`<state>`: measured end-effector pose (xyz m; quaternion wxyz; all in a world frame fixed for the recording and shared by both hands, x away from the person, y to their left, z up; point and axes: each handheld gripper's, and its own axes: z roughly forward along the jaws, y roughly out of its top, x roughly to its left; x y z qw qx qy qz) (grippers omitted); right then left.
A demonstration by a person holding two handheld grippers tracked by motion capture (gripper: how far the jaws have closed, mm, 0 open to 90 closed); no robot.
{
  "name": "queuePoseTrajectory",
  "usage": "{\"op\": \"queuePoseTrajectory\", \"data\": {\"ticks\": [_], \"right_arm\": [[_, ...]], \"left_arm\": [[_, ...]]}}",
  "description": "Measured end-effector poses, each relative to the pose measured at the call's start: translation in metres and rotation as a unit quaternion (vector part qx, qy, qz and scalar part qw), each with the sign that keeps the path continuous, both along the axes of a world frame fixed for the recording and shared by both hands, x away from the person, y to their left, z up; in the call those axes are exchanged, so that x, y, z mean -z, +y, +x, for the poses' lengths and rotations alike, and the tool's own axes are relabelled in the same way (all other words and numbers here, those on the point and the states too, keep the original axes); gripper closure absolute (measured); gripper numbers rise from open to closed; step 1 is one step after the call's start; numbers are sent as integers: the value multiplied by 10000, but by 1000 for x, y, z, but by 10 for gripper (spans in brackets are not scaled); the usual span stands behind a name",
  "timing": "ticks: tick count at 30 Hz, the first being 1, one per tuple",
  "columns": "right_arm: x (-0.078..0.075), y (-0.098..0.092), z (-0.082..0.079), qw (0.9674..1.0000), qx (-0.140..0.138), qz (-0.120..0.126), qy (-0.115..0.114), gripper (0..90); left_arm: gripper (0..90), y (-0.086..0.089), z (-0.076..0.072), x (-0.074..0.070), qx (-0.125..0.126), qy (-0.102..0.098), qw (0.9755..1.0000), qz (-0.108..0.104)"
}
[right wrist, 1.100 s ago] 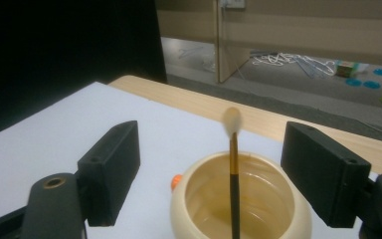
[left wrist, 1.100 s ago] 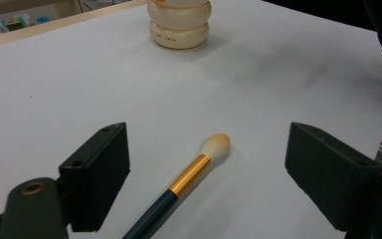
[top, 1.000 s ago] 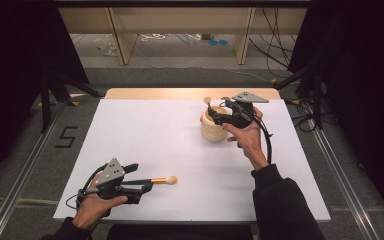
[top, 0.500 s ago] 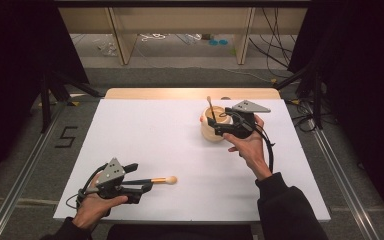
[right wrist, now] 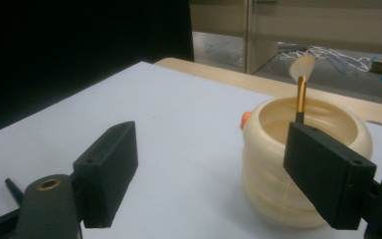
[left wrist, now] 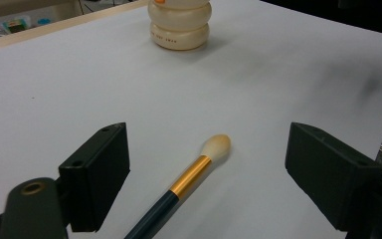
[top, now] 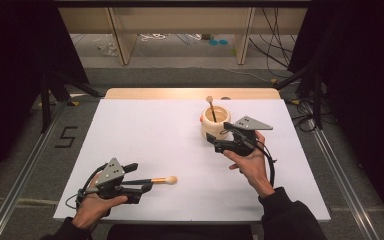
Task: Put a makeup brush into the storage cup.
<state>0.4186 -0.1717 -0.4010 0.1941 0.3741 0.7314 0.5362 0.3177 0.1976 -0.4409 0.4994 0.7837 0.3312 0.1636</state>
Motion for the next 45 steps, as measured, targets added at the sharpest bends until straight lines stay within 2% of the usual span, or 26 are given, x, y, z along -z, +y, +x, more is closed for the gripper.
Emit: {"op": "queuePoseTrajectory", "data": {"ticks": [1,3,4,6,7,12,14,16,17,20,24,27,29,35,36,37,40,42,45], "right_arm": [[1,-1,-1,10000,8,-71,-56,224],[3,-1,-7,10000,-21,-24,58,224],[4,-2,-9,10000,-20,-43,-50,224],[5,-3,-14,10000,-62,49,54,224],[5,-4,-17,10000,-50,8,59,224],[9,-7,-30,9999,-74,144,15,218],[10,-9,-34,10000,-89,24,12,211],[12,-10,-37,9999,-98,22,-88,201],[13,-11,-39,9999,-149,76,-17,197],[15,-14,-44,9999,-150,42,48,184],[18,-16,-48,9997,-171,130,77,175],[18,-17,-50,9998,-156,63,78,175],[19,-17,-52,9998,-175,115,36,175],[22,-21,-57,9998,-146,65,119,173],[22,-21,-58,9997,-185,76,144,172],[23,-21,-58,9997,-198,108,26,169],[23,-20,-62,9996,-234,73,159,167],[24,-19,-63,9995,-292,39,98,165],[24,-19,-65,9994,-329,16,131,163]], "left_arm": [[172,0,0,0,13,-13,10000,2],[172,0,0,-1,24,-37,10000,4],[172,0,0,-1,33,-46,10000,8],[172,-1,-1,0,8,-8,10000,-26],[172,-1,-1,0,8,-6,10000,-19],[172,-1,-1,0,11,-18,10000,-3],[172,-1,0,0,8,-20,10000,-4],[172,0,1,0,76,-65,9999,35],[172,-1,0,0,25,-3,10000,-24],[172,-1,0,0,3,-15,10000,-7],[172,-1,1,0,18,6,10000,-34],[172,-1,1,0,9,-8,10000,11],[172,-1,1,0,28,-16,10000,31],[172,-2,4,0,72,-28,10000,43],[172,-2,4,0,73,-26,10000,48],[172,-2,4,0,70,-25,10000,50],[172,-1,4,0,66,-28,10000,64],[172,-2,4,1,-9,47,10000,5],[172,-1,3,1,-15,38,10000,42]]}}
